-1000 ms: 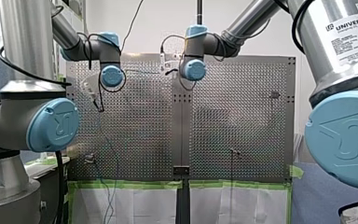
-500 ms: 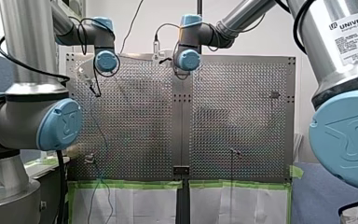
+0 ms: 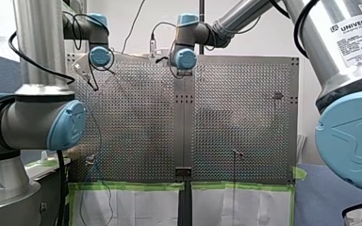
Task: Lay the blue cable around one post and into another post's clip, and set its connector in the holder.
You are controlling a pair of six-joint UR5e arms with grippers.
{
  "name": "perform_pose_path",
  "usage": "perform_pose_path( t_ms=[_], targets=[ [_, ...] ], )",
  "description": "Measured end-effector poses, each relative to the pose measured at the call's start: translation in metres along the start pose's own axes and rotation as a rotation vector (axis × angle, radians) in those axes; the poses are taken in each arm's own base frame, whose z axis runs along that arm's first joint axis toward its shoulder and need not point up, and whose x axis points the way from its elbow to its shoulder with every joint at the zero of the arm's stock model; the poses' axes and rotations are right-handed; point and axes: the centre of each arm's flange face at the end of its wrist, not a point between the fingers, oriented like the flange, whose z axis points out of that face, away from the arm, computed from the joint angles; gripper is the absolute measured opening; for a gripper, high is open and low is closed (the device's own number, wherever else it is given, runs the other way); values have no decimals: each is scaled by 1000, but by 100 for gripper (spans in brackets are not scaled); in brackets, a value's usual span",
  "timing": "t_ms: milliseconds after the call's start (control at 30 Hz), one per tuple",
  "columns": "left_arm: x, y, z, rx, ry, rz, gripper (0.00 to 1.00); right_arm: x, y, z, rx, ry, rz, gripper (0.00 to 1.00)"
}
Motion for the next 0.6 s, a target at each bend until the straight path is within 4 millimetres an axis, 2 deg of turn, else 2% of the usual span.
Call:
perform_pose_path(
  t_ms=[367,600],
  targets=[
    [-21,9,50,37,-43,-37,23,7,4,13,-9,10,7,33],
    [-18,36,79,35,-35,-21,23,-5,5,20,-12,-4,3,33]
  ],
)
